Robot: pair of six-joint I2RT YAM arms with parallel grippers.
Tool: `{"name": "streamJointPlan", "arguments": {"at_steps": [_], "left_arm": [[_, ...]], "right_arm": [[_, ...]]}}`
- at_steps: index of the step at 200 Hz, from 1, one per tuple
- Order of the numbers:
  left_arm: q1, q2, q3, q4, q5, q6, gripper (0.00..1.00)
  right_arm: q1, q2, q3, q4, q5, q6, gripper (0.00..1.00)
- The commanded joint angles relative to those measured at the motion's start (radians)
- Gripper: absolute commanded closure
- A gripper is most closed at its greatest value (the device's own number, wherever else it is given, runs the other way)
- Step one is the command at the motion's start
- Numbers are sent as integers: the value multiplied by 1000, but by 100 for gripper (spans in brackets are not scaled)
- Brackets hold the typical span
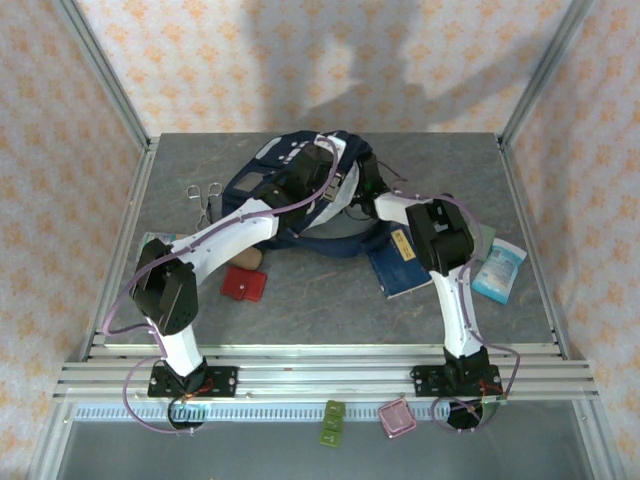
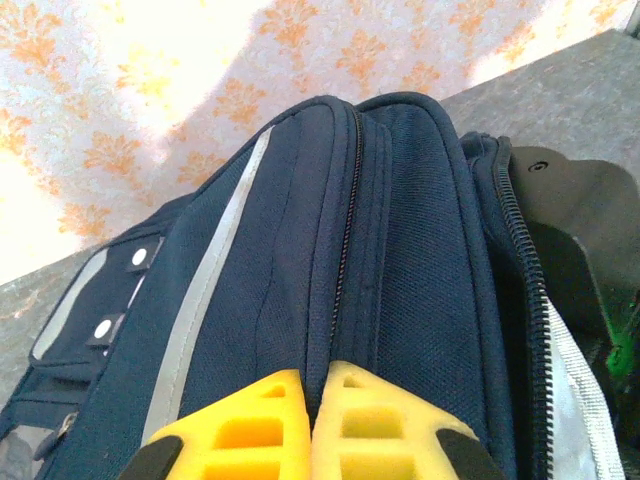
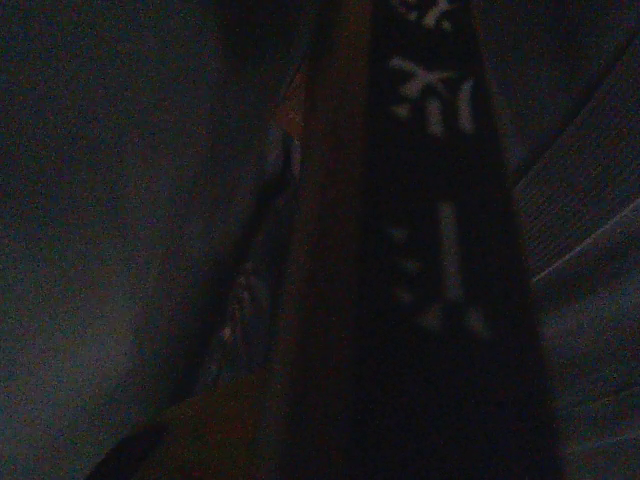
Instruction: Pack books, pencil case, and school supplies into a backpack
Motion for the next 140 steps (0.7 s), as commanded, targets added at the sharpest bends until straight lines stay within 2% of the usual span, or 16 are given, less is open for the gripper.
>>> {"name": "streamJointPlan", "arguments": {"at_steps": [1, 11, 29, 50, 58, 89, 114, 140], "left_arm": [[-22, -65, 16, 145, 38, -19, 100], [-22, -61, 12, 148, 28, -18, 100], [-21, -48, 7, 157, -6, -10, 100], [-15, -22, 14, 156, -45, -7, 100], [-11, -15, 15, 156, -50, -7, 100], [1, 1, -9, 175, -53, -15, 100], [2, 9, -8, 179, -32, -35, 100], [1, 3, -7, 180, -13, -51, 100]], "right_arm": [[18, 16, 45, 45, 83, 56, 78], [12, -8, 27, 15, 127, 36, 66], [-4, -66, 7, -99, 190, -46, 52], [-36, -161, -67, -169, 231, -102, 49], [-53, -206, -113, -173, 244, -111, 45], [-100, -324, -248, -167, 265, -137, 44], [-98, -296, -258, -168, 276, -126, 45], [-92, -260, -257, -157, 343, -93, 53]]}}
